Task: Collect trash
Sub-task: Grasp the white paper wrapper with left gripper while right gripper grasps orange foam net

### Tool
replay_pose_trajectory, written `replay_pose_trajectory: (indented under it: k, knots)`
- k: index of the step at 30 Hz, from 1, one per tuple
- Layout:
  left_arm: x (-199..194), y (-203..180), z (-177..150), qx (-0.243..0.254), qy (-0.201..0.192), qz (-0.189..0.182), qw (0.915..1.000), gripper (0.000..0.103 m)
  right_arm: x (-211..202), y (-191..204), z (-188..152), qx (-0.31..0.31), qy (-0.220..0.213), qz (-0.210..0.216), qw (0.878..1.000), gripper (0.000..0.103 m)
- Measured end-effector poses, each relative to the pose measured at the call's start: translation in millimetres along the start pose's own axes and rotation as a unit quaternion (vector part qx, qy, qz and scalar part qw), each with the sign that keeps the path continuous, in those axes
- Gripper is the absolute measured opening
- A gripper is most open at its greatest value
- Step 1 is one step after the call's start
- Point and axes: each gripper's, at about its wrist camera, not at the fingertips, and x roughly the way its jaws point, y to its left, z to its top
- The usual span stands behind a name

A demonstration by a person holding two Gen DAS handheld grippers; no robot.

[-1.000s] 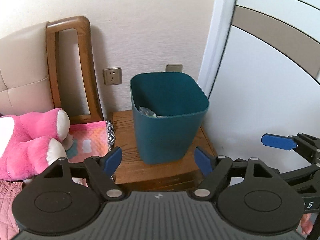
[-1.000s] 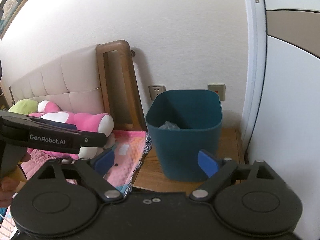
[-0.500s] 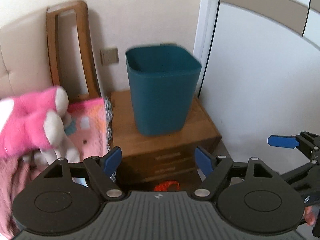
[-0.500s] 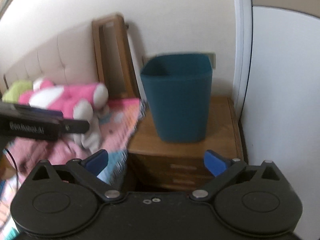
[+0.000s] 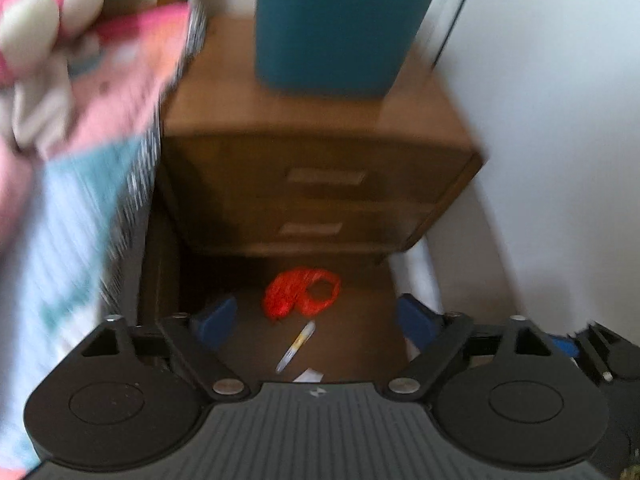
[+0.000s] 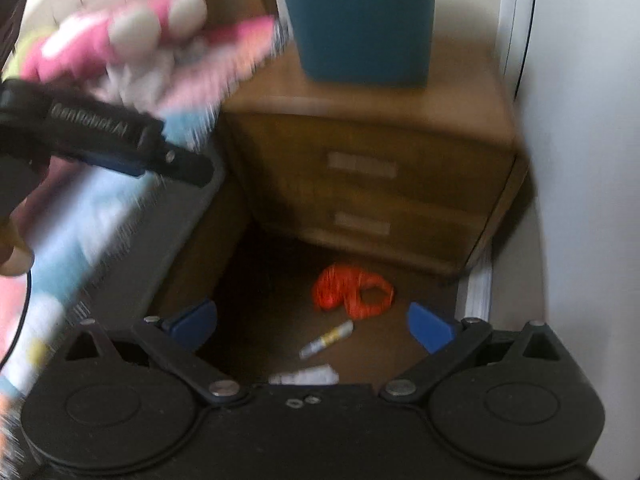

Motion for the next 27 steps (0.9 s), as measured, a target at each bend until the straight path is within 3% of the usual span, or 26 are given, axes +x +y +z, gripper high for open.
replay_pose_trajectory:
  k: [6, 13, 21, 27]
  knots:
    - [137.8, 13.6, -66.9, -0.018, 0.068, 0.015, 0.9974, 0.092, 117.3, -19.2, -77.7, -0.018, 0.069, 0.001, 0.997, 0.098]
    - [271.1, 41.1, -144.2, -0.053, 0.165, 0.030, 0.9844, 0.092, 222.1, -28.4, -149.3, -0.039, 0.123, 0.022, 0.991, 0.097]
    - [376.1, 54.9, -203.2, -0.049, 0.262, 0.023, 0.9635, 0.092, 306.1, -28.7, -203.8, -0.072, 0.183, 0.058, 0.979, 0.094]
    - [423.2, 61.4, -226.7, -0.023, 0.295, 0.034, 0.9547, 0.092, 352.8, -27.3, -226.7, -0.093, 0.232, 0.079, 0.965, 0.091]
